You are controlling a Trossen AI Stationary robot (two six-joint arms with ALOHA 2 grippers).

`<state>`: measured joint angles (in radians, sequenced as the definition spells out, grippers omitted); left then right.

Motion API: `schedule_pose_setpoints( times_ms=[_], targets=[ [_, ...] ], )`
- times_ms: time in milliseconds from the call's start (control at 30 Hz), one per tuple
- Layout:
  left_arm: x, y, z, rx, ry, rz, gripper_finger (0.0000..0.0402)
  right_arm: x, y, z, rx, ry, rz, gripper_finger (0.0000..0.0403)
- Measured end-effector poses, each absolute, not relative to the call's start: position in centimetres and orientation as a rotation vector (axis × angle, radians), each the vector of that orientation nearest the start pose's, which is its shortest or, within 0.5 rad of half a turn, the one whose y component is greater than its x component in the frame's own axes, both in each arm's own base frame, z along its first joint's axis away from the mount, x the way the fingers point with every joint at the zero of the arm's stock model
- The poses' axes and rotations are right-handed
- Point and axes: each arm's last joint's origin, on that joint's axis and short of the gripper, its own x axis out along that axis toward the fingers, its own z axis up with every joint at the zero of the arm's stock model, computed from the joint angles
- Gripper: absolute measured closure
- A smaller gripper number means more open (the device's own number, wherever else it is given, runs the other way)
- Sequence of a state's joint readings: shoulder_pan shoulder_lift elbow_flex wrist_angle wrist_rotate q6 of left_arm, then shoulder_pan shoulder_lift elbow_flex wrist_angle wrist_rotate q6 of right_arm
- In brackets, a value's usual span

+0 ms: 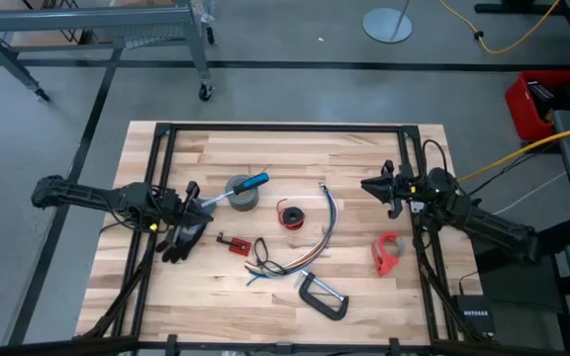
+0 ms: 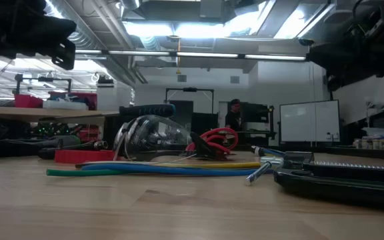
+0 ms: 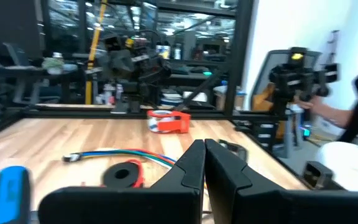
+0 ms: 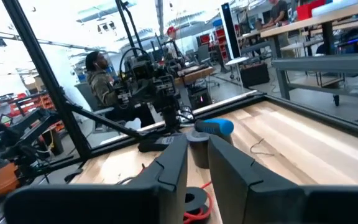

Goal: Coil cords
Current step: Return to Home Position

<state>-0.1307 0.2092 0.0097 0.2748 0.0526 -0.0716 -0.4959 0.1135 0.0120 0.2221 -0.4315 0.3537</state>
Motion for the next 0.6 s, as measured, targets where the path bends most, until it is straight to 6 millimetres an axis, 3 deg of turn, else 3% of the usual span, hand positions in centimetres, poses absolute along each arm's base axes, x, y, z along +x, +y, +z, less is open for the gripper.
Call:
schedule_pose_setpoints(
  times_ms=[367, 600],
  targets=[
    [10.9, -1.3, 17.6, -0.056, -0.078, -0.099, 0.0398, 10.2, -1.5, 17.9, 0.276, -0.12, -0.043, 0.0334],
    [10.9, -1.3, 17.6, -0.017, -0.079, -0.093, 0.0398, 10.4, -0.7, 17.1, 0.24, -0.053, -0.144, 0.0334]
  ],
)
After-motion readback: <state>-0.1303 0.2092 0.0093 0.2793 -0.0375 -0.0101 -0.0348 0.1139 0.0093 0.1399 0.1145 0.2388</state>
